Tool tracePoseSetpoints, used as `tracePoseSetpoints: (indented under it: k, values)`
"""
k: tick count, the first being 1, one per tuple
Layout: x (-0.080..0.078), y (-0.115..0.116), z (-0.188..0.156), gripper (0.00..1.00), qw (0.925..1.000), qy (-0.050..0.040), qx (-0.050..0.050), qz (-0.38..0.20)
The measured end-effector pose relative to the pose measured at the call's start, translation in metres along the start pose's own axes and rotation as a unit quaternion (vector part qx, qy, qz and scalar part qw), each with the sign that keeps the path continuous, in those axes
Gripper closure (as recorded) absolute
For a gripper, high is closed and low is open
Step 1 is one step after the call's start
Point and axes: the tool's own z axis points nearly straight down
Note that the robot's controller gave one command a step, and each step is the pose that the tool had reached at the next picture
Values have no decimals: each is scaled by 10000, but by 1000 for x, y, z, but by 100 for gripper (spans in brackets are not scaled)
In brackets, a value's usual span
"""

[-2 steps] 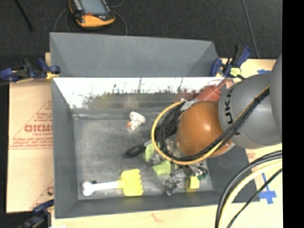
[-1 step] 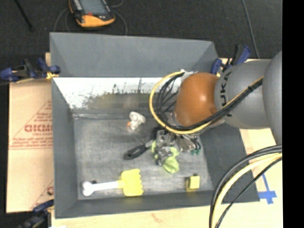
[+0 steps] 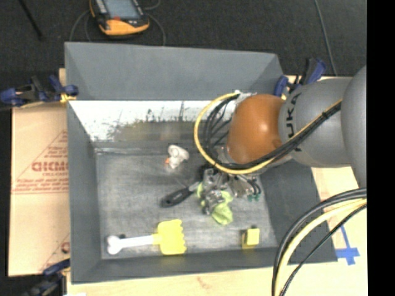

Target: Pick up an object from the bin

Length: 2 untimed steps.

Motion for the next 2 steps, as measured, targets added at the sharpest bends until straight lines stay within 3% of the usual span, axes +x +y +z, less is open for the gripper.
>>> tracePoseSetpoints:
  k: [1, 2]
  values:
    - [0, 0, -1, 100, 10000, 4, -1, -3]
    - [-7, -2, -42, 100, 10000, -9, 21, -93]
